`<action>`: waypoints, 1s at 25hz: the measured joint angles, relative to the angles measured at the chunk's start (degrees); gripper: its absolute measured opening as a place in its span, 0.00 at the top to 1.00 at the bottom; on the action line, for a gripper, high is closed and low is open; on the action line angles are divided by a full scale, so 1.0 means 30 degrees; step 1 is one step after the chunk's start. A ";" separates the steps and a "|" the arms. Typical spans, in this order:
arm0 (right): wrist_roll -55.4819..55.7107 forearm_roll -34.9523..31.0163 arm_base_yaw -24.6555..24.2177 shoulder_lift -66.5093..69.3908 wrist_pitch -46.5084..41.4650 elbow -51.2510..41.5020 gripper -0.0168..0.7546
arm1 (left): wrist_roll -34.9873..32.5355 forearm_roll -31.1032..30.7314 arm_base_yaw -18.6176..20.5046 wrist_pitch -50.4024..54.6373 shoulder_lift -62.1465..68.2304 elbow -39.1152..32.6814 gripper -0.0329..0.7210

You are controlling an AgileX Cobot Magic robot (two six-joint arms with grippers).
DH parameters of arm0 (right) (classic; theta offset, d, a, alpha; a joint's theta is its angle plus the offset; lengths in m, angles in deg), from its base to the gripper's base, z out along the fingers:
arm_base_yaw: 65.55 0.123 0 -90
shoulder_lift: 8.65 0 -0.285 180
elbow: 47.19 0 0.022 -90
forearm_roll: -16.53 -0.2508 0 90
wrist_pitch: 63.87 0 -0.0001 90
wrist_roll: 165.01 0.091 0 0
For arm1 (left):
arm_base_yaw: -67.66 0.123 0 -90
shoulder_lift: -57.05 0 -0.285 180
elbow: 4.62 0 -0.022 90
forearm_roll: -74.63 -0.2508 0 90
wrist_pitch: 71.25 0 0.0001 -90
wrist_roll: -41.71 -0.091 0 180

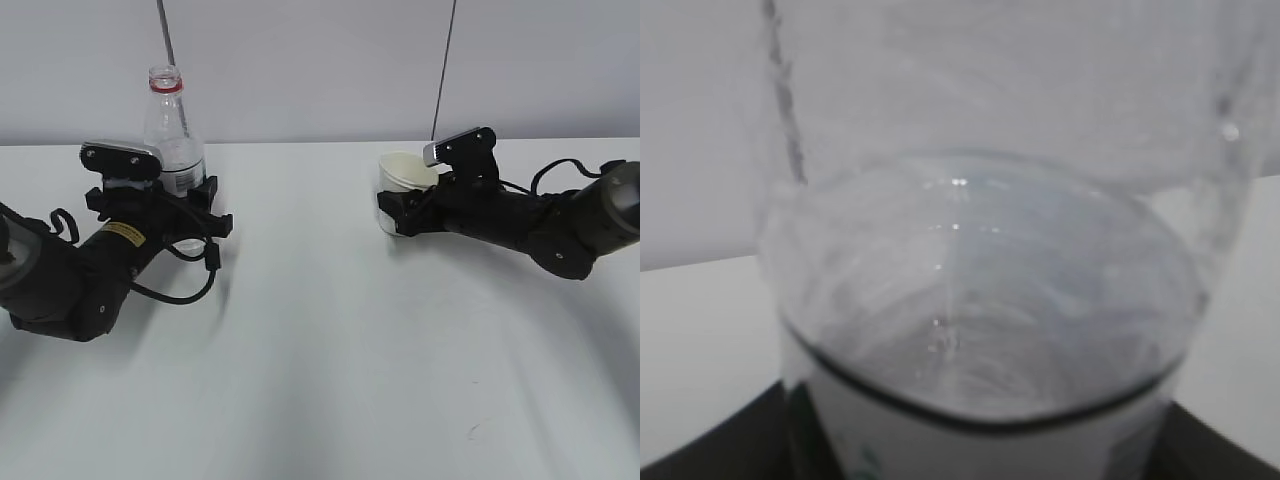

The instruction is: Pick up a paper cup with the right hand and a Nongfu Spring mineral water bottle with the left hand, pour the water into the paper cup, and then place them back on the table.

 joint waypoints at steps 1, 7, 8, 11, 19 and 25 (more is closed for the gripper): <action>0.0000 0.0000 0.0000 0.0000 0.0075 0.0000 0.30 | 0.0000 0.0000 0.0000 0.0000 0.0000 0.0000 0.42; 0.0000 0.0000 0.0000 0.0000 0.0443 0.0000 0.21 | 0.0000 0.0000 0.0000 0.0000 0.0000 0.0000 0.42; 0.0000 0.0000 0.0000 0.0000 0.0452 0.0000 0.21 | 0.0000 0.0000 0.0000 0.0000 0.0000 0.0000 0.42; 0.0000 0.0000 0.0000 0.0000 0.0452 0.0000 0.20 | 0.0000 0.0000 0.0000 0.0000 0.0000 0.0000 0.42; 0.0000 -0.0023 0.0000 0.0000 0.0452 -0.0329 0.20 | 0.0000 0.0000 0.0000 0.0000 0.0000 0.0000 0.42; 0.0000 -0.0023 0.0000 0.0000 0.0452 -0.0394 0.20 | 0.0000 0.0000 0.0000 0.0000 0.0000 0.0000 0.42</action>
